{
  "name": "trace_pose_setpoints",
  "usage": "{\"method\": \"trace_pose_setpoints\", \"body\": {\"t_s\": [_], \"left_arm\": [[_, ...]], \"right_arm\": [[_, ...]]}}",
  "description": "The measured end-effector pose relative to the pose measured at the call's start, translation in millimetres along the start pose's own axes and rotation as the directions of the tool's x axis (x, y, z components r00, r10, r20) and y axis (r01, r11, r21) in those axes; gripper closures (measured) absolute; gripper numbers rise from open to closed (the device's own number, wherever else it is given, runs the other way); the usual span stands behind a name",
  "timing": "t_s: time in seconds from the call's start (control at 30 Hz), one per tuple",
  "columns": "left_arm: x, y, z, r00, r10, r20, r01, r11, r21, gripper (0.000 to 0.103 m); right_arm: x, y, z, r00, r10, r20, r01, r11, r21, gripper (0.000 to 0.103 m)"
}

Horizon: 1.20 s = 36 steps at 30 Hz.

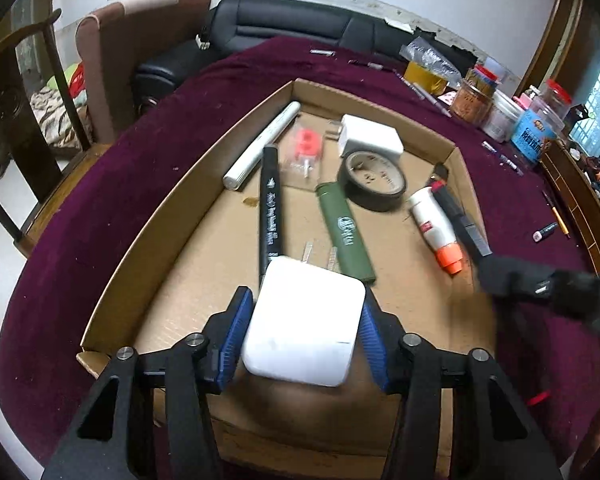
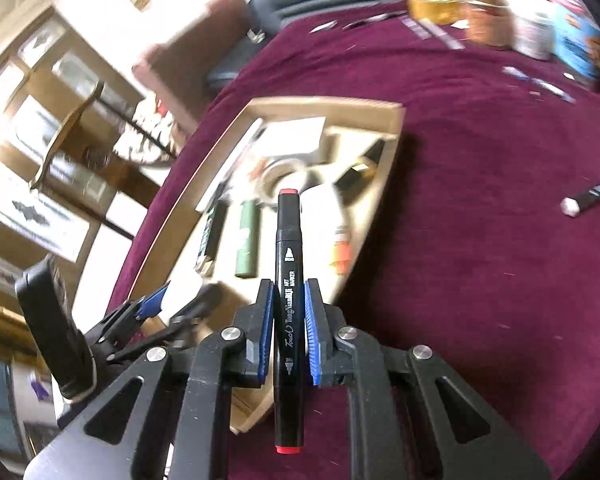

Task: Organize rigid objects
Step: 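Lower the charger into the box and open the left gripper while the right lowers the marker in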

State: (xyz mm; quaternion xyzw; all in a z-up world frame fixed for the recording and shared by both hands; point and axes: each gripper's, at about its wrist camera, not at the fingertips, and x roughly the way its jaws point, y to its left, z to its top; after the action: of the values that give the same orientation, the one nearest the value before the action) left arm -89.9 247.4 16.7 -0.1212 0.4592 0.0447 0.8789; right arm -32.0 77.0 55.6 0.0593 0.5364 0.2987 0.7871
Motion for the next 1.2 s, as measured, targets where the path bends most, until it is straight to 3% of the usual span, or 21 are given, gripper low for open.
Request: {"method": "trace_pose_setpoints", "body": {"t_s": [0.23, 0.43, 0.57, 0.7, 0.83, 1.03, 1.1, 1.2], "left_arm": [[-15, 12, -1, 0.997, -0.051, 0.055, 0.054, 0.998, -0.043, 0.056], [-46, 27, -5, 0.98, -0.075, 0.186, 0.093, 0.992, -0.09, 0.041], [-71, 35, -8, 0.956, -0.004, 0.292, 0.042, 0.991, -0.123, 0.03], [-87, 40, -9, 0.931, 0.072, 0.358, -0.021, 0.989, -0.145, 0.027], [-95, 39, -12, 0.908, 0.132, 0.397, -0.075, 0.985, -0.156, 0.027], [-100, 28, -13, 0.889, 0.177, 0.423, -0.121, 0.98, -0.156, 0.027], [-101, 21, -14, 0.888, 0.176, 0.425, -0.126, 0.982, -0.144, 0.027], [-104, 10, -14, 0.884, 0.18, 0.431, -0.139, 0.982, -0.125, 0.027]], "right_arm": [[43, 15, 1, 0.997, -0.035, -0.069, 0.034, 0.999, -0.012, 0.09], [56, 23, 0, 0.993, -0.095, -0.072, 0.091, 0.995, -0.05, 0.09], [51, 34, -5, 0.986, -0.165, -0.029, 0.16, 0.979, -0.125, 0.089], [36, 46, -16, 0.97, -0.236, 0.063, 0.244, 0.946, -0.215, 0.082], [7, 53, -29, 0.929, -0.296, 0.224, 0.348, 0.905, -0.245, 0.054], [-27, 48, -38, 0.849, -0.363, 0.385, 0.467, 0.855, -0.225, 0.047], [-31, 45, -35, 0.833, -0.377, 0.406, 0.487, 0.848, -0.211, 0.041], [-38, 34, -35, 0.819, -0.398, 0.414, 0.505, 0.842, -0.189, 0.041]]}}
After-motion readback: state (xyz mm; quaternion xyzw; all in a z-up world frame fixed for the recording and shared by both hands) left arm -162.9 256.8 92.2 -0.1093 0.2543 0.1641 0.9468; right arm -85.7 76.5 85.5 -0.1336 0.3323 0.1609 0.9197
